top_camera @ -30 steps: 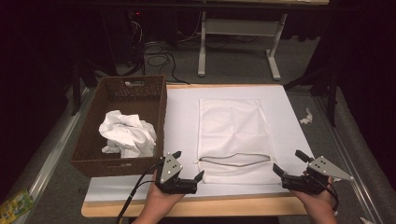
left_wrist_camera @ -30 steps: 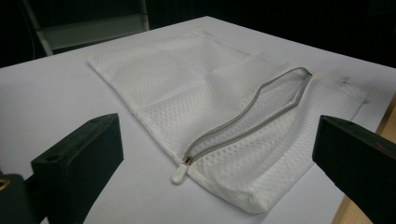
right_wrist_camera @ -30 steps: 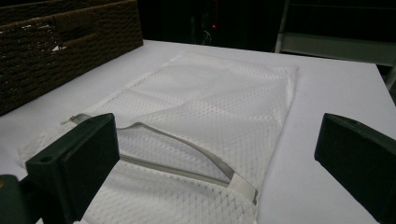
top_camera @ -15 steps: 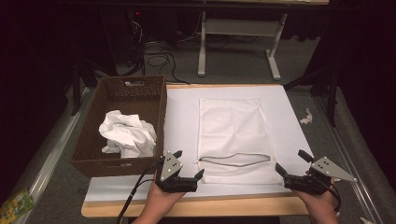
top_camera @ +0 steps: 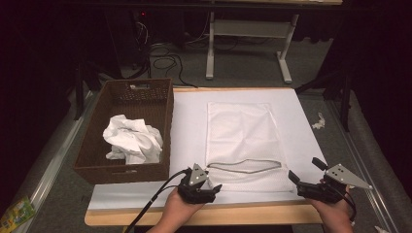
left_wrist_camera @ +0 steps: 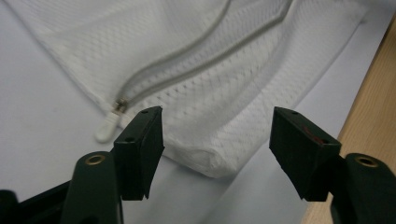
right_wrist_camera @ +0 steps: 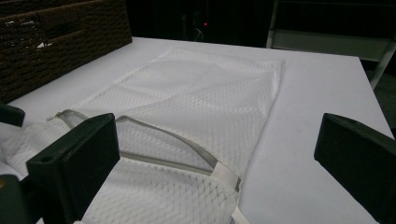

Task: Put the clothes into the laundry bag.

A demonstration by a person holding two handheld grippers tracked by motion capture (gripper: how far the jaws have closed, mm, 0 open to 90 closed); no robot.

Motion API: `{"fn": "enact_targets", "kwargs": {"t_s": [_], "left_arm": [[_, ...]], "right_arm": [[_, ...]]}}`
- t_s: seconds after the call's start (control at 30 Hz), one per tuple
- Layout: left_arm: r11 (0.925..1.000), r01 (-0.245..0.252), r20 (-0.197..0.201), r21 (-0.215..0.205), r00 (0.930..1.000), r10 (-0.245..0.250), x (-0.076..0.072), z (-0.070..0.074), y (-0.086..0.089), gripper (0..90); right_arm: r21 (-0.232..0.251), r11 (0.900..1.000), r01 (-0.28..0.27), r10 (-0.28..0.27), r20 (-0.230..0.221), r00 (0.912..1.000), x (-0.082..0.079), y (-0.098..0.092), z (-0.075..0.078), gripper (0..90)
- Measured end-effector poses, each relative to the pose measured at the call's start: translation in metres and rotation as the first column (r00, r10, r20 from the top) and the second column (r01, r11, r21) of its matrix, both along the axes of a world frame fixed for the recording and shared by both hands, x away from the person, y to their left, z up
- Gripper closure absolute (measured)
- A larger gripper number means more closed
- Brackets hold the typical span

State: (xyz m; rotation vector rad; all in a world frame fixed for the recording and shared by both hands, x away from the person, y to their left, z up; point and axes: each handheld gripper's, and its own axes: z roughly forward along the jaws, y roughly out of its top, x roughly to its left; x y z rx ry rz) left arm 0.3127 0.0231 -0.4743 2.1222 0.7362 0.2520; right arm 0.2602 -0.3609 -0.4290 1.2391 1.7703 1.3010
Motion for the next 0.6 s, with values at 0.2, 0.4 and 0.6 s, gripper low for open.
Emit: {"fn": "enact_targets", "kwargs": {"t_s": [0.2,0.4,0.6], "left_arm": [[0.9968,-0.028,0.016,0.075,0.9995,0.027,0.001,-0.007,-0.003,60.5],[0.9956,-0.036,0.017,0.087,0.9993,0.035,0.003,-0.006,0.001,86.3],[0.9806,-0.125,0.081,0.151,0.9902,0.114,0.004,-0.004,0.019,86.4]], "right_arm": [[-0.002,1.000,0.000,0.000,-0.016,0.9999,0.001,-0.002,-0.002,1.6],[-0.002,1.000,-0.003,0.002,-0.029,0.9996,0.002,-0.001,-0.003,2.6],[0.004,1.000,-0.010,0.010,-0.027,0.9996,0.005,0.000,-0.003,3.3]]}}
